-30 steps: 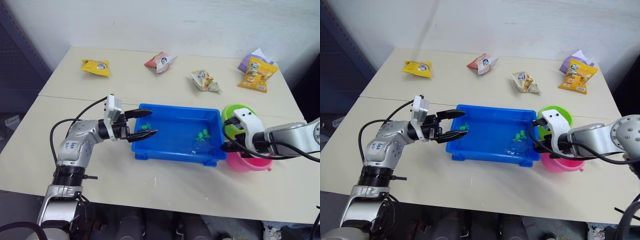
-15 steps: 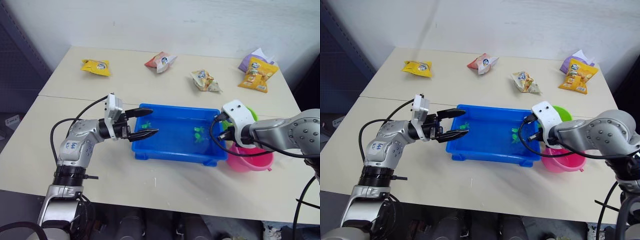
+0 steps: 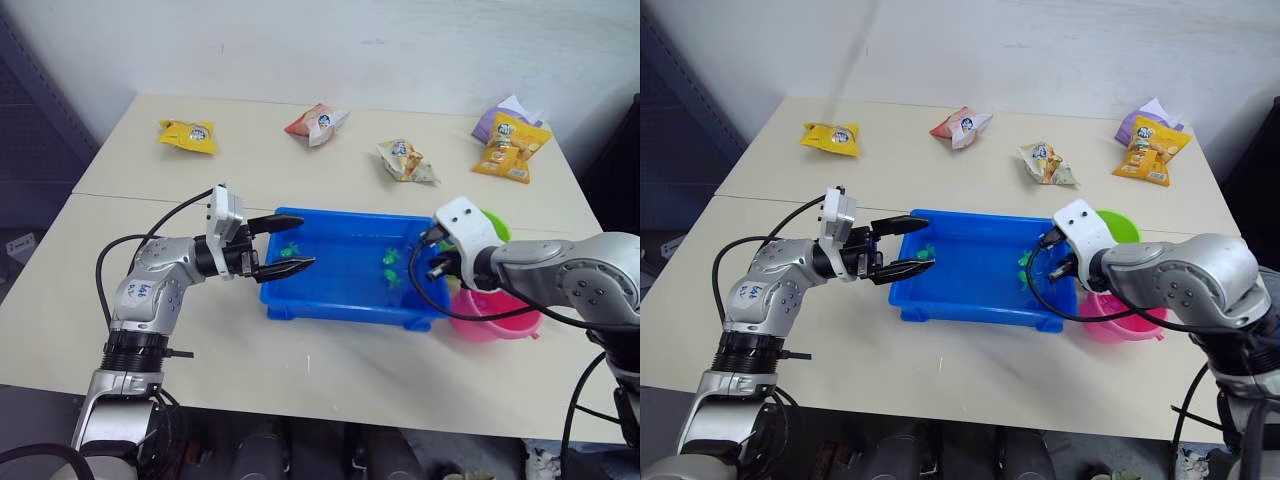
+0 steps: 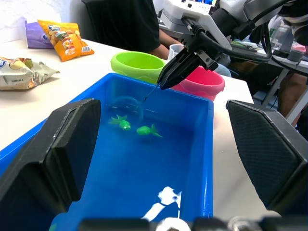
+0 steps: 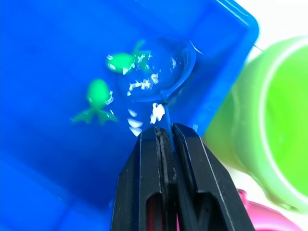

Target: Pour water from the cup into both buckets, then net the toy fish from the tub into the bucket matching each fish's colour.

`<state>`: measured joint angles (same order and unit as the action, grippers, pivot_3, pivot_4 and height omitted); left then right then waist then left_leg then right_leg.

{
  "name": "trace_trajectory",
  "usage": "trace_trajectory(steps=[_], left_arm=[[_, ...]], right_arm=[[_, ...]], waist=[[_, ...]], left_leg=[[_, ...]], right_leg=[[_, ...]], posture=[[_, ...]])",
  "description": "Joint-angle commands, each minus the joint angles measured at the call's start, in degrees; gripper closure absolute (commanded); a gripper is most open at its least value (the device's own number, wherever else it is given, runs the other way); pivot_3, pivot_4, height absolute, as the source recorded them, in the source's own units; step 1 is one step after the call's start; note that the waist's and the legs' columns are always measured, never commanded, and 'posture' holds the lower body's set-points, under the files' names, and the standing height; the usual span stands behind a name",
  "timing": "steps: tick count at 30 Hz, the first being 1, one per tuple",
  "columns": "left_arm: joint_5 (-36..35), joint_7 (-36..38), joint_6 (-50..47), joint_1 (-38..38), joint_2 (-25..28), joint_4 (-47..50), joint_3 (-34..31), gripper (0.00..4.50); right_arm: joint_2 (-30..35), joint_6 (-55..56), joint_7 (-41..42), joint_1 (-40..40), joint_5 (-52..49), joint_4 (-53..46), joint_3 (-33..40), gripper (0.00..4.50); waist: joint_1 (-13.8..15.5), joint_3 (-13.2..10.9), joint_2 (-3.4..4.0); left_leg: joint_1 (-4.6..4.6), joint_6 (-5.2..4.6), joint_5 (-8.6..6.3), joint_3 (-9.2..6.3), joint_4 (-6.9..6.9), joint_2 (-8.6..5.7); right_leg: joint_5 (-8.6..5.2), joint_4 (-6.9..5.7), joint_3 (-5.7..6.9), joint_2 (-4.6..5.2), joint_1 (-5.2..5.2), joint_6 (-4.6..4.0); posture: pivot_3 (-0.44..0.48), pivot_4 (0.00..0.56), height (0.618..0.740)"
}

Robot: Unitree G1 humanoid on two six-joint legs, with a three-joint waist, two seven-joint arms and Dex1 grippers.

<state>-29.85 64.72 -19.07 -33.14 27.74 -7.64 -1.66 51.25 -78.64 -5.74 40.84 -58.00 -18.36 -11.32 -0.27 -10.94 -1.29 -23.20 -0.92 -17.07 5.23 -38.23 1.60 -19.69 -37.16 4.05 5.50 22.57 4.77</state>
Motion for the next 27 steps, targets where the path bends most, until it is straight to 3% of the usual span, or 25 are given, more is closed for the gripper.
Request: trace_trajectory(steps=[1,10,17,24,27], left_arm=[[-0.6,0.5,0.4,0.2,1.0,1.9,-1.2,0.02],[-0.5,0.7,0.0,0.5,1.7,2.3,-1.2,0.02],[-0.5,1.0,0.0,1.0,2.5,2.2,-1.2,0.02],[-0.9,1.8,-0.3,0.0,3.4,1.3,-1.6,0.02],[-0.8,2.5,-0.1,-1.8,3.1,0.1,-1.4,0.02]], right_arm=[[-2.3,-2.2,1.5,-0.8,1.3,-2.1,4.6,4.5],[-10.1,-10.9,3.9,-1.8,1.4,-3.4,13.7,4.5],[-12.1,-13.8,8.0,-5.9,-2.2,-6.8,25.0,4.5],[-6.5,-11.2,17.1,-14.2,-6.6,-15.6,32.4,4.5],[-5.2,-9.3,19.2,-18.8,-8.8,-16.8,41.1,4.5]], waist=[[0.0,0.0,0.0],[0.0,0.0,0.0],[0.1,0.0,0.0],[0.1,0.0,0.0],[0.1,0.0,0.0]], left_leg=[[0.0,0.0,0.0,0.0,0.0,0.0],[0.0,0.0,0.0,0.0,0.0,-0.01],[0.0,0.0,0.0,0.0,0.05,-0.03],[0.0,-0.02,-0.01,-0.01,0.06,-0.04],[0.04,-0.02,-0.01,-0.01,0.06,-0.04]], right_leg=[[0.0,-0.11,0.0,0.0,0.0,0.0],[0.0,-0.2,-0.01,0.01,0.0,0.0],[0.0,-0.18,-0.01,0.01,0.0,0.0],[0.0,-0.17,-0.02,0.01,-0.01,0.0],[0.0,-0.18,-0.04,0.0,-0.02,0.0]], posture=[[0.0,0.15,0.738],[0.0,0.15,0.738],[0.0,0.15,0.738],[0.0,0.15,0.738],[0.0,0.15,0.738]])
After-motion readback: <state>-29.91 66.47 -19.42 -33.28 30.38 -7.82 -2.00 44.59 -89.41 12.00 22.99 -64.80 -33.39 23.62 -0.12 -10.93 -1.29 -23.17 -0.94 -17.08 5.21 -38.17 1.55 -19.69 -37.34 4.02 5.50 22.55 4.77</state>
